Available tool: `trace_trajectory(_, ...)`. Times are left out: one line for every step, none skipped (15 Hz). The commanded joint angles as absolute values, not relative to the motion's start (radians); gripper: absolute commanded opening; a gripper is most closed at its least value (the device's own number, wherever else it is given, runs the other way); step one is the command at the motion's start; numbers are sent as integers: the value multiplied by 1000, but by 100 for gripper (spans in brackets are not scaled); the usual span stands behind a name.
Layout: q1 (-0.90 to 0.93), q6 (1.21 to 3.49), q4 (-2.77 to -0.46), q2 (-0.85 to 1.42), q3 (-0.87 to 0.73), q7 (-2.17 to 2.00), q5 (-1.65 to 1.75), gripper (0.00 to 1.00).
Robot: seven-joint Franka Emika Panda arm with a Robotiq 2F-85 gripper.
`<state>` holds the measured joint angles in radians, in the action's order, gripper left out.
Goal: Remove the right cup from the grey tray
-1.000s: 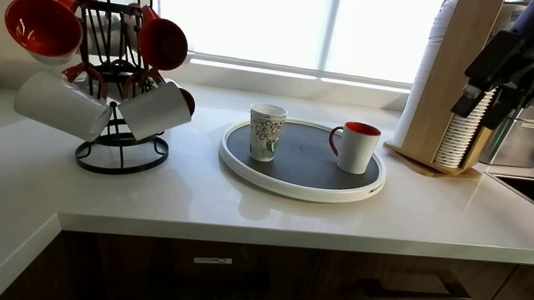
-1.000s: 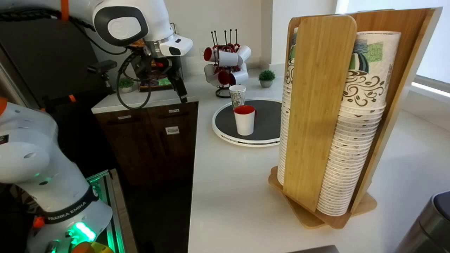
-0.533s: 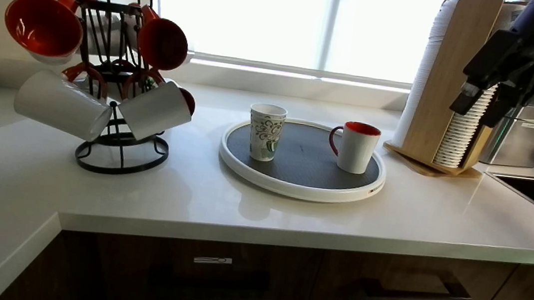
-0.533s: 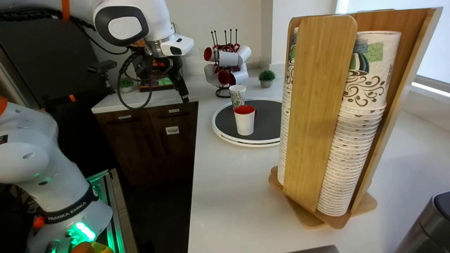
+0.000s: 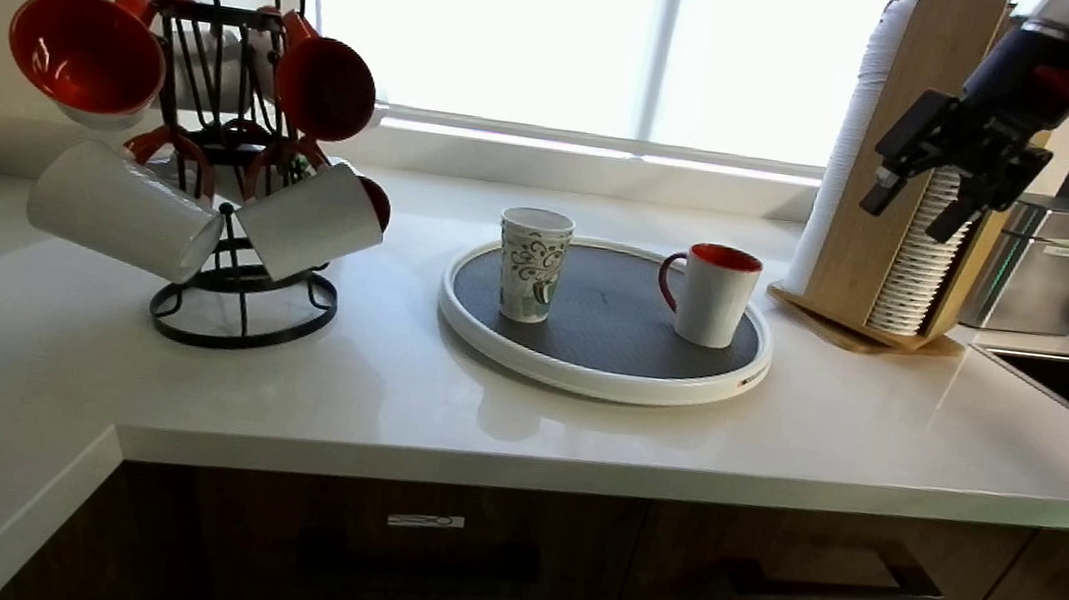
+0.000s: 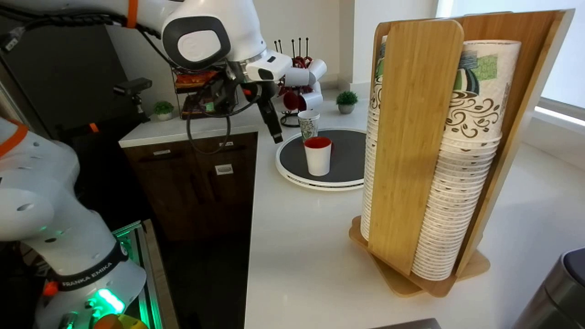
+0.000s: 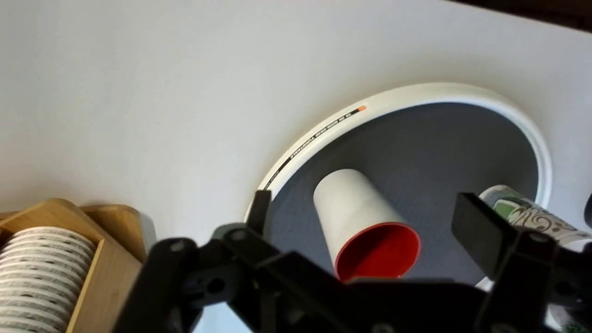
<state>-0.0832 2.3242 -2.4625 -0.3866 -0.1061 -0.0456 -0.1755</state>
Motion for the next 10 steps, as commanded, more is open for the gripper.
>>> trace_trajectory(-73,2371,-2303,-177,-97,-79,-192,100)
trace_trajectory(-74,2374,-2266,-136,-89,-98,-185,100)
trace_trajectory(-75,2382,-2235,-96,-79,-123,-170,100)
trace_trajectory(-78,2397,-2209,-58,-71,-149,-150,100)
trace_trajectory(-83,2424,-2192,-24,-67,-183,-126,100)
trace_trajectory(-89,2473,-2184,4,-71,-216,-111,100)
trace_trajectory(-78,2424,-2225,-65,-76,-151,-147,100)
trace_trajectory(-79,2452,-2209,-32,-75,-174,-135,100)
trace_trajectory(-80,2464,-2198,-9,-76,-182,-131,100)
trace_trajectory(-82,2468,-2191,4,-77,-184,-130,100)
